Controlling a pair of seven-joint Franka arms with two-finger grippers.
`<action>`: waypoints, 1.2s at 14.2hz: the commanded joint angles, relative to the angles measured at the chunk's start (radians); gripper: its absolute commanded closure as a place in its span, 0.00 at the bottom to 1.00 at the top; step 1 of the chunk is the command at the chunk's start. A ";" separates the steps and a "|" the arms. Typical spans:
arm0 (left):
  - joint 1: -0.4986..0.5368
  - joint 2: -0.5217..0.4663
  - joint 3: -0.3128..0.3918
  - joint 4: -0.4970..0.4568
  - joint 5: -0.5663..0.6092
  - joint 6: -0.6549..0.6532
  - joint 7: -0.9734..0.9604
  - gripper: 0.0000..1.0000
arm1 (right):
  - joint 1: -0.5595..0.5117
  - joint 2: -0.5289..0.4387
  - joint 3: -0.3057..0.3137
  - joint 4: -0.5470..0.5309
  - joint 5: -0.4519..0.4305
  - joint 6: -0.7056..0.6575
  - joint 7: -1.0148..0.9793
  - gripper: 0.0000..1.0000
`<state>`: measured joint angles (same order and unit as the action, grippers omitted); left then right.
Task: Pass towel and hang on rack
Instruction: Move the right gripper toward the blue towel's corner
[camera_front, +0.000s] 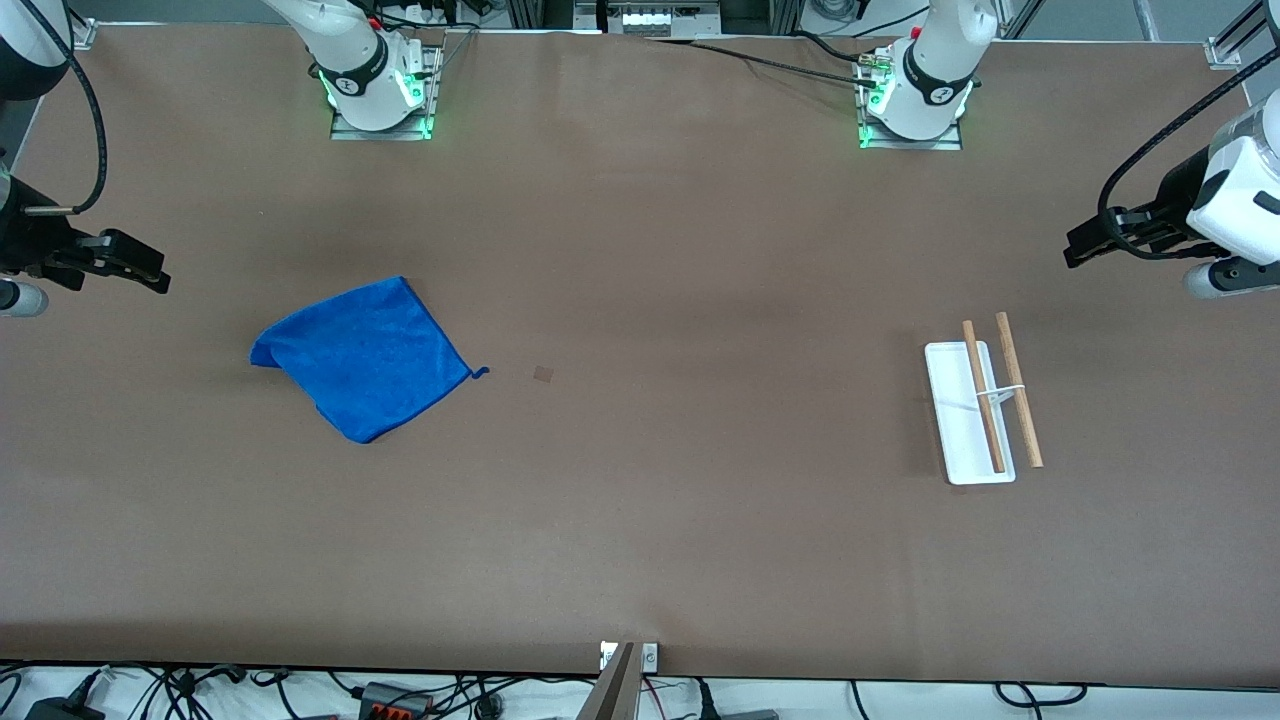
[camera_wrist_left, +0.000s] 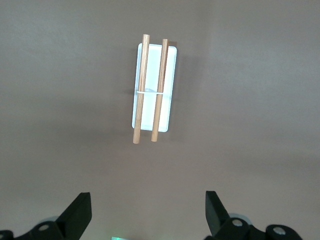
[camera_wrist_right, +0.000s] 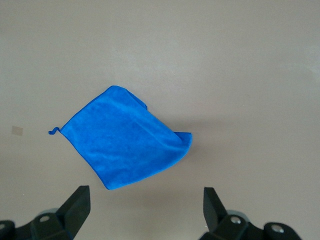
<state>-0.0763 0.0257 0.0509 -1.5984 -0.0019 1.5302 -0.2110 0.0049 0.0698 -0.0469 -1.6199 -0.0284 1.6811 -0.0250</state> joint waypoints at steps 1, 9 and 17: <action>0.013 0.017 0.001 0.032 -0.030 -0.012 0.024 0.00 | 0.003 -0.031 -0.002 -0.032 -0.002 0.002 0.005 0.00; 0.012 0.017 0.004 0.032 -0.033 -0.016 0.024 0.00 | 0.007 0.040 0.001 -0.031 -0.008 0.034 0.004 0.00; 0.012 0.017 0.004 0.032 -0.033 -0.016 0.024 0.00 | -0.006 0.267 0.001 -0.032 -0.004 0.078 0.005 0.00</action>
<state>-0.0743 0.0259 0.0564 -1.5982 -0.0194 1.5301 -0.2110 0.0126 0.3025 -0.0434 -1.6579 -0.0284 1.7630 -0.0239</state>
